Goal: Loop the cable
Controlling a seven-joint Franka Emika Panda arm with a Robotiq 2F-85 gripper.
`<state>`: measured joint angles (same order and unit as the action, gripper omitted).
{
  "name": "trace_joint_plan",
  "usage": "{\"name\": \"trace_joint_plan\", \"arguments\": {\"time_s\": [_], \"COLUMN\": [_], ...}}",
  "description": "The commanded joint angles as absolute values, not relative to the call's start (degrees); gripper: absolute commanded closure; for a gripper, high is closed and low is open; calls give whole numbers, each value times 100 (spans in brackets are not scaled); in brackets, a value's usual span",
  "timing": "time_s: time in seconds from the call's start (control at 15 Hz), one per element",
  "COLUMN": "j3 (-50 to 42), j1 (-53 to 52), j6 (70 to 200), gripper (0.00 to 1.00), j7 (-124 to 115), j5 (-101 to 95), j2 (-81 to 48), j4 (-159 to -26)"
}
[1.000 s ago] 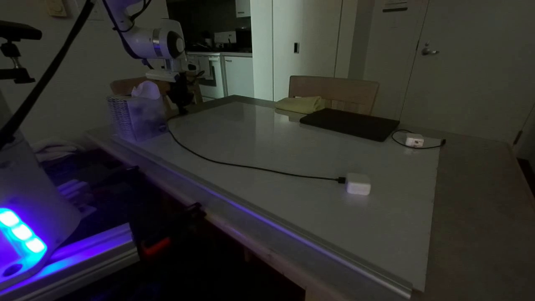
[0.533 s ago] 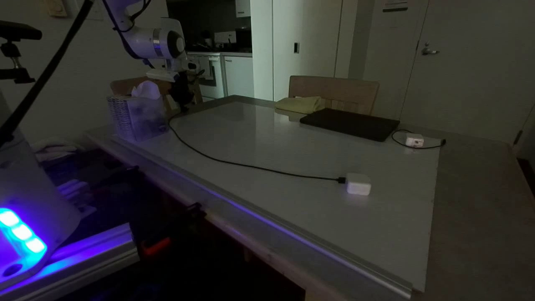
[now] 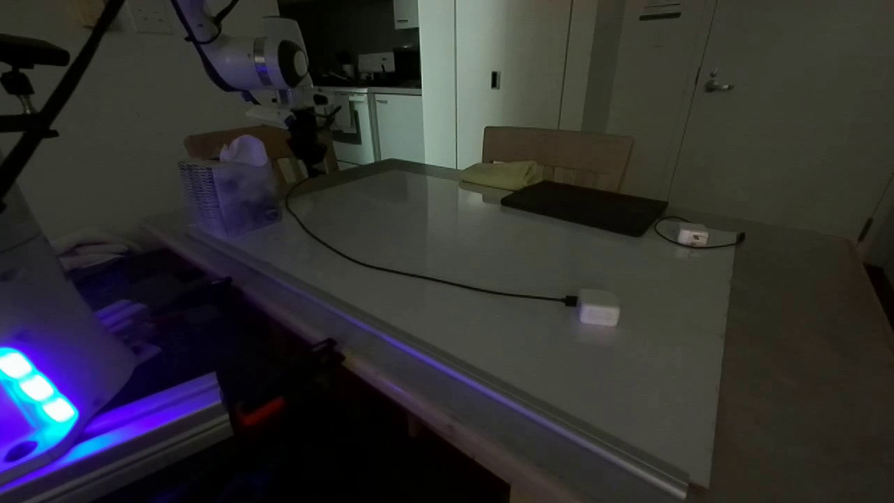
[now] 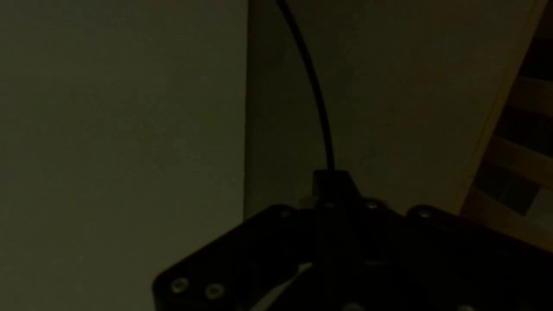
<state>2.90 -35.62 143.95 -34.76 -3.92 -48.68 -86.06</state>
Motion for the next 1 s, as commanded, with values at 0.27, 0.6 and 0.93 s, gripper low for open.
{"name": "trace_joint_plan", "arguments": {"time_s": [0.27,0.6,0.93], "j3": [-609,-479,-490], "j1": [-4333,-4294,-4302], "j6": [14676,14652,14681], "gripper": [99,96,96], "j7": [-6082,-6198,-6202], "j5": [-640,-982,-987], "j2": [-3893,-4043,-3991], "j4": [-10037,-9822,-9897]}}
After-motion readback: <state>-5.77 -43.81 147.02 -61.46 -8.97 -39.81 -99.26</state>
